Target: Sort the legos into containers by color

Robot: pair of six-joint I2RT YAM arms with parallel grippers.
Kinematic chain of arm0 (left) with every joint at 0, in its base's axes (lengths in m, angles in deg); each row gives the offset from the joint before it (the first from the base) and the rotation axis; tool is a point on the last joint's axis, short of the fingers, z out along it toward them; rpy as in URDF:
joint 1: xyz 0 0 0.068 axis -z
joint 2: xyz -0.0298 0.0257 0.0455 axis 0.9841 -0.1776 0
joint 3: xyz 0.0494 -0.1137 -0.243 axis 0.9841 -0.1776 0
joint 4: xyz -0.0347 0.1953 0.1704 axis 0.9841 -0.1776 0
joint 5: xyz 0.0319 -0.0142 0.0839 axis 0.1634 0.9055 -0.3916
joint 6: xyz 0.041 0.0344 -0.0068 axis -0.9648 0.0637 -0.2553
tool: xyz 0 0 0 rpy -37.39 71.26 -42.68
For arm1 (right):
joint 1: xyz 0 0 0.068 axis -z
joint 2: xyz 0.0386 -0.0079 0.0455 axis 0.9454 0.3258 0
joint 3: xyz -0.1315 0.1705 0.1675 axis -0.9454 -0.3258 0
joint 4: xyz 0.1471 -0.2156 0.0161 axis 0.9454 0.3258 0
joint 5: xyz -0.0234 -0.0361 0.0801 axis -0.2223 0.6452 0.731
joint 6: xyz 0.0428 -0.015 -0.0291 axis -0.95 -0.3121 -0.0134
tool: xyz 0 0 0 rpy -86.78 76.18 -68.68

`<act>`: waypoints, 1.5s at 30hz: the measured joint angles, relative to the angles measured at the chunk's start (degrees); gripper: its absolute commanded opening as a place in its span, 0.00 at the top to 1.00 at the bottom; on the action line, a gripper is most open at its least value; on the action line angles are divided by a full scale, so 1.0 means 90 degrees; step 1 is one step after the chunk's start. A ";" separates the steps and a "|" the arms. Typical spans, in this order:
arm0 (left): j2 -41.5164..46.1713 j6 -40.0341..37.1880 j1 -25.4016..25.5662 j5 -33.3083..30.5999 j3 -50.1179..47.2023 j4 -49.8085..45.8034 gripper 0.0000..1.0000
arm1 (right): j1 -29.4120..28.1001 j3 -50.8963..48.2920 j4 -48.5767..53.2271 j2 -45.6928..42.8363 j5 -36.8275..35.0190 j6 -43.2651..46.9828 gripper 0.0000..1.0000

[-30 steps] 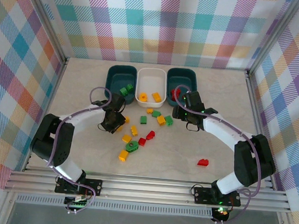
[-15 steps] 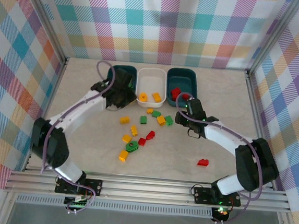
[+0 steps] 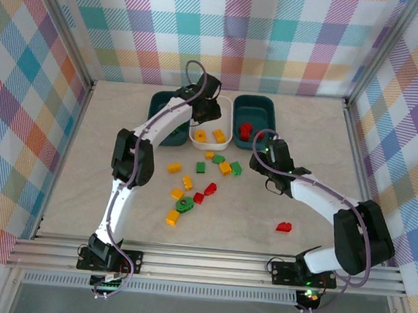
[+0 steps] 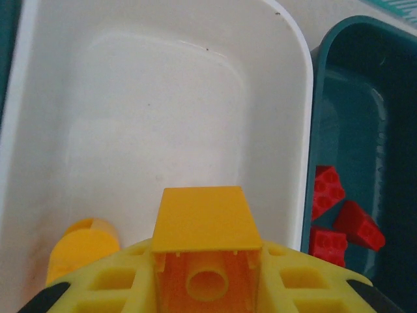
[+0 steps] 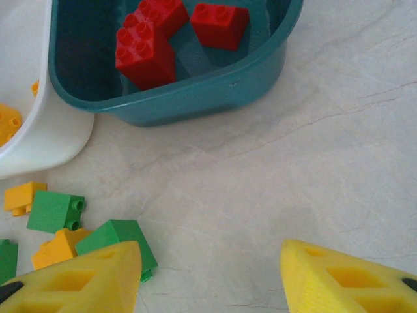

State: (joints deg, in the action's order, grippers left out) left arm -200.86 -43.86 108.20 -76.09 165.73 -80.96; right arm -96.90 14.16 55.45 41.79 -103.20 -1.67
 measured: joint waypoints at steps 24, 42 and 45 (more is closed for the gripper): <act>0.2982 0.0143 0.0090 -0.0476 -0.4073 -0.0109 0.14 | 0.0010 -0.0090 -0.0175 0.0000 0.0005 -0.0068 0.38; 0.2832 0.0758 0.0087 -0.1054 -0.5860 0.0403 0.28 | -0.0005 -0.0102 -0.0306 0.0085 0.0056 -0.0163 0.37; 0.2742 0.0816 0.0087 -0.1083 -0.5984 0.0491 0.31 | -0.0005 -0.0102 -0.0306 0.0085 0.0056 -0.0165 0.37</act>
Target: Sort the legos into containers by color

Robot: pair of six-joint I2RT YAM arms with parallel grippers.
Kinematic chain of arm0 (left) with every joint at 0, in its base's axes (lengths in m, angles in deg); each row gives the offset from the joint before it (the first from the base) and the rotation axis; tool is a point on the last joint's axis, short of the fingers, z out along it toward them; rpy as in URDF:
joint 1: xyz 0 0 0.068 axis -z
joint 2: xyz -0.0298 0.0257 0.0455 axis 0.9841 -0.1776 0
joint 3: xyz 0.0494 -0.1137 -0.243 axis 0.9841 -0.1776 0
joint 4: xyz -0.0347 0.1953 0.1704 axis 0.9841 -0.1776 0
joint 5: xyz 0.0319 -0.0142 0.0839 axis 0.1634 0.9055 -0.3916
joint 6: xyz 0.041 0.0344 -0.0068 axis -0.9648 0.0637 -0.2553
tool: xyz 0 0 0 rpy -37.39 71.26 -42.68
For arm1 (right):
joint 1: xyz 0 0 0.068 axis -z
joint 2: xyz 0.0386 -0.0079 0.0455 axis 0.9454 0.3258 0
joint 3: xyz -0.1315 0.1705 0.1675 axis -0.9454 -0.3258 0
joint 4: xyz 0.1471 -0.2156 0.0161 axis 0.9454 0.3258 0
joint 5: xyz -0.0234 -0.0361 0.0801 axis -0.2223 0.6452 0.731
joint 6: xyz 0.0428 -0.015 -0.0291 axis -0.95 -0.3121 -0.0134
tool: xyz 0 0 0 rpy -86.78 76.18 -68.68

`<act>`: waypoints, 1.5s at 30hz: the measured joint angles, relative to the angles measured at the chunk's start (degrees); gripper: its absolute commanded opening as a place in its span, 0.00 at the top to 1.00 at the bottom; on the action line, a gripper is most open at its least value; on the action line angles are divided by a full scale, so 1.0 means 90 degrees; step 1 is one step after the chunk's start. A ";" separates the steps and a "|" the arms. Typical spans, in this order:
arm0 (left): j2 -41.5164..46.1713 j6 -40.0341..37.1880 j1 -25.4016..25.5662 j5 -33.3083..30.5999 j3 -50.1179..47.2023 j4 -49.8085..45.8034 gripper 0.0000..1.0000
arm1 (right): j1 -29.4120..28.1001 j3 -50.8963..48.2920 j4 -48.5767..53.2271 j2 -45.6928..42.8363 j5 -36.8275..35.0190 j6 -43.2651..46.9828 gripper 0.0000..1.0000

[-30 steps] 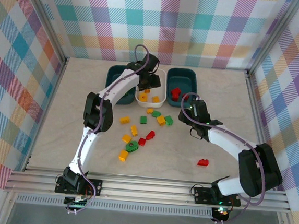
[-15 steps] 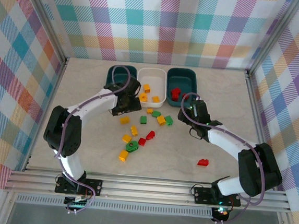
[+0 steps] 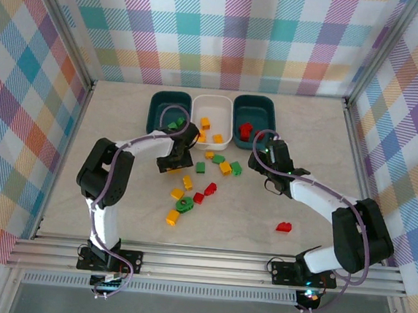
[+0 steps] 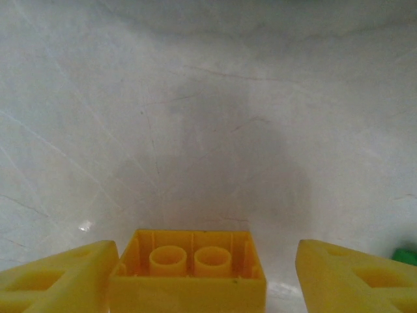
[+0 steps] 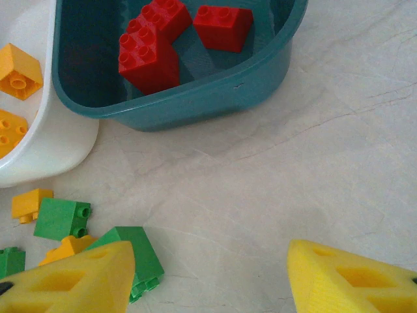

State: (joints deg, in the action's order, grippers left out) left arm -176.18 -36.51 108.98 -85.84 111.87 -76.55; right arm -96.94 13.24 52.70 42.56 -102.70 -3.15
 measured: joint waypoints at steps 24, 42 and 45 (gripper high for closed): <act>-0.0194 -0.0690 0.0002 0.0250 0.2730 0.0131 0.60 | -0.0078 -0.0002 0.0000 0.0002 0.0000 0.0002 0.39; -0.2822 -0.1746 0.0034 0.0855 0.5447 -0.0015 0.14 | -0.0095 0.0000 0.0049 0.0182 0.0090 0.0010 0.38; -0.2526 -0.1775 0.0070 0.0872 0.5280 -0.0017 0.14 | -0.0124 0.0000 0.0051 0.0182 0.0095 0.0022 0.38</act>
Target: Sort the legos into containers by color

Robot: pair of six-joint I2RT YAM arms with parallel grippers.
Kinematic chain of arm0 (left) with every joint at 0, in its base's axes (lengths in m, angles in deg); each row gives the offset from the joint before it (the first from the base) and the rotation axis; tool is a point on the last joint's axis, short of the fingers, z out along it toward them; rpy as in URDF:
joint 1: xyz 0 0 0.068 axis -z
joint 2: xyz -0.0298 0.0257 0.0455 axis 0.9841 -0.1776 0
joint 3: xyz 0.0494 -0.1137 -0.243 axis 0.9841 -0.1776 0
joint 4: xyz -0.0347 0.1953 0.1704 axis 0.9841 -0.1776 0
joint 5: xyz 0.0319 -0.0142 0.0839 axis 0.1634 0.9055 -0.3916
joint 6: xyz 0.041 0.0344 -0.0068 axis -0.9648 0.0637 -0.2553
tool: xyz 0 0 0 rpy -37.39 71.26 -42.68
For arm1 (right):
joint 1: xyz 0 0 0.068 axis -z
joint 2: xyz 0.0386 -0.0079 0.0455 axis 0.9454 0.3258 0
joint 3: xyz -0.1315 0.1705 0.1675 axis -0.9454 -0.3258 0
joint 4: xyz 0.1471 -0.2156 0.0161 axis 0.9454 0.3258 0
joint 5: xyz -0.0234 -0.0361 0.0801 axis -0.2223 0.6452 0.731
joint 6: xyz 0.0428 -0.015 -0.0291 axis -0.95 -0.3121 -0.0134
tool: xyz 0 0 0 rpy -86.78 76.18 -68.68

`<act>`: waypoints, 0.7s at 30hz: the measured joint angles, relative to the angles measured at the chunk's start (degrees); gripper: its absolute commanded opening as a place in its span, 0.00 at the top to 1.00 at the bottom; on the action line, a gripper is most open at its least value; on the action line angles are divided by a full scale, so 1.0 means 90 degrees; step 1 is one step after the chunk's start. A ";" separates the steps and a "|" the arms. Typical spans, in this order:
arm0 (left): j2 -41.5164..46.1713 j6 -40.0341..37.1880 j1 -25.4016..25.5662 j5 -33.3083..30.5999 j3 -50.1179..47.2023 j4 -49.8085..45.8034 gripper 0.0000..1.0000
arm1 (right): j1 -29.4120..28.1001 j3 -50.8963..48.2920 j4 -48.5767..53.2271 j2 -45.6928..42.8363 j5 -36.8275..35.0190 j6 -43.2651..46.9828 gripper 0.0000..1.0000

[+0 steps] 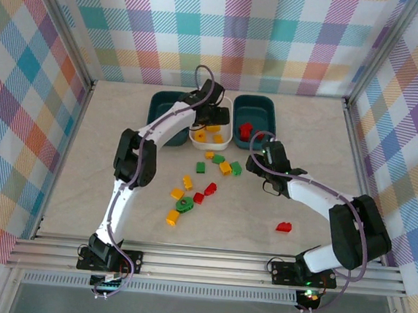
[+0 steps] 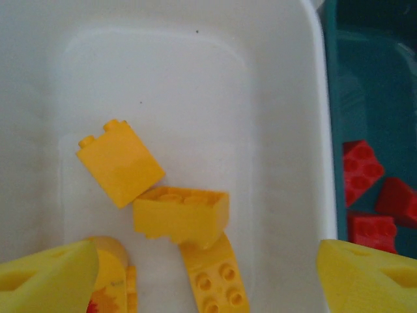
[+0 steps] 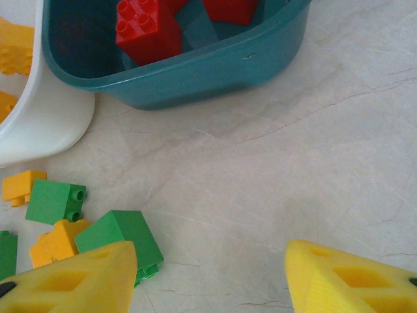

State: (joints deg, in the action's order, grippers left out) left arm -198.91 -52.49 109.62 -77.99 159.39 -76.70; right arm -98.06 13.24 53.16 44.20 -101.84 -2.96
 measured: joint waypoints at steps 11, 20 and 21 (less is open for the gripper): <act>0.3864 0.1270 0.0534 -0.0255 -0.4811 0.0301 0.25 | -0.0049 0.0000 -0.0053 -0.0005 0.0002 -0.0002 0.39; 0.3704 0.1819 0.0797 -0.0231 -0.6020 0.0333 0.35 | -0.0090 0.0000 -0.0051 -0.0005 0.0015 -0.0017 0.39; 0.3640 0.1848 0.0828 -0.0250 -0.6020 0.0338 0.36 | -0.0090 0.0000 -0.0051 -0.0005 0.0012 -0.0017 0.39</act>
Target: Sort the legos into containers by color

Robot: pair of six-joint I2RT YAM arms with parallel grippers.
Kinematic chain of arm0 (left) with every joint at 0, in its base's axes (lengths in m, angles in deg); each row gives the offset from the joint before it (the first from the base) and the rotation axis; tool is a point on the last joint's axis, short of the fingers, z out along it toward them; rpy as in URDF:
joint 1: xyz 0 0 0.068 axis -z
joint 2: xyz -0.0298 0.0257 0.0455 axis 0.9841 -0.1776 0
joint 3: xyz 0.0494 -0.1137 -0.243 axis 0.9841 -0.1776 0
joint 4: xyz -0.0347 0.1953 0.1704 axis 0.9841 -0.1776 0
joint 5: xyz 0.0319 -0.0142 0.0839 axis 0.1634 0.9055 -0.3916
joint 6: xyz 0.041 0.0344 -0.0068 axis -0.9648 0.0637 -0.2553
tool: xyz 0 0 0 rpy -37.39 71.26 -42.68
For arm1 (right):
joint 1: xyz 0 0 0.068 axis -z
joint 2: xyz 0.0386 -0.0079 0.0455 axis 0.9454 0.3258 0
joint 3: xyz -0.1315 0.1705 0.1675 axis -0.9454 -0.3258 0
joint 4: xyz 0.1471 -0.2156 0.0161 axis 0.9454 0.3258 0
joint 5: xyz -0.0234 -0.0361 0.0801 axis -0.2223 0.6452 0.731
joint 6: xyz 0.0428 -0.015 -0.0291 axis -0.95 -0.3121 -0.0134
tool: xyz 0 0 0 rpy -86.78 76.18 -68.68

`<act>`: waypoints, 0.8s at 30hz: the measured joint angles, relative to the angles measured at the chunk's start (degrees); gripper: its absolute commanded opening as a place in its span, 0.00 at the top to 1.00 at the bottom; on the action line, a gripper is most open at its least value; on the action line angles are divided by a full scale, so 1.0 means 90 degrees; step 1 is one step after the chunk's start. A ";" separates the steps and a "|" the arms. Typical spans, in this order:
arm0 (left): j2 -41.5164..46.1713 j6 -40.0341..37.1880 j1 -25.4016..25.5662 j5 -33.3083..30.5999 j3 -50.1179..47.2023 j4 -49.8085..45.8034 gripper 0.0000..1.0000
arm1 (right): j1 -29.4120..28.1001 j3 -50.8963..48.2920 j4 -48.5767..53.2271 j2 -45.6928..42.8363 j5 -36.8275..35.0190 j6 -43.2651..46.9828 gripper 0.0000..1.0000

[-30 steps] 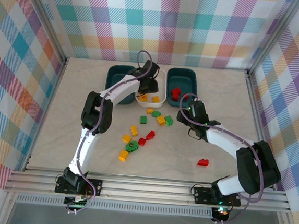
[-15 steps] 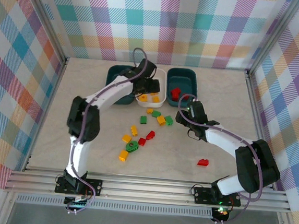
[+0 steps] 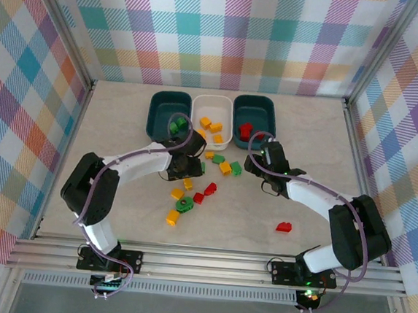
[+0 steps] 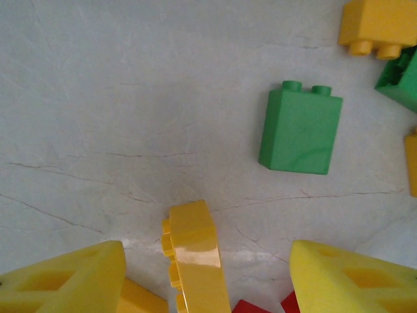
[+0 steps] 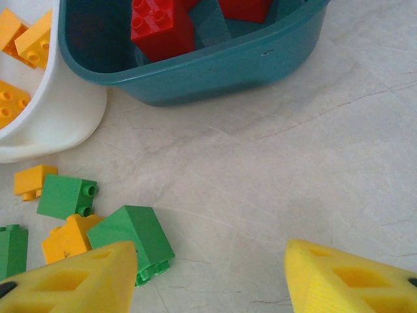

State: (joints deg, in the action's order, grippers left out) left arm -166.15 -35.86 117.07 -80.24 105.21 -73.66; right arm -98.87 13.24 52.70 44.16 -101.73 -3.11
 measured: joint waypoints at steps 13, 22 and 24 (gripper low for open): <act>-0.0714 0.0185 0.0233 -0.0471 0.0024 0.0129 0.73 | -0.0015 0.0000 0.0000 -0.0104 -0.0019 0.0002 0.39; -0.0731 -0.0345 0.0245 -0.0886 0.1022 -0.0155 0.87 | -0.0036 -0.0012 -0.0002 -0.0194 -0.0197 0.0005 0.40; -0.0731 -0.0622 0.0245 -0.1129 0.1627 -0.0233 0.87 | -0.0036 -0.0019 -0.0002 -0.0192 -0.0219 0.0002 0.40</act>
State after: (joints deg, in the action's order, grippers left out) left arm -172.73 -41.45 119.28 -90.40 119.85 -75.76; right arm -99.19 13.07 52.67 42.43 -103.70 -3.09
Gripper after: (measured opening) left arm 0.210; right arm 0.601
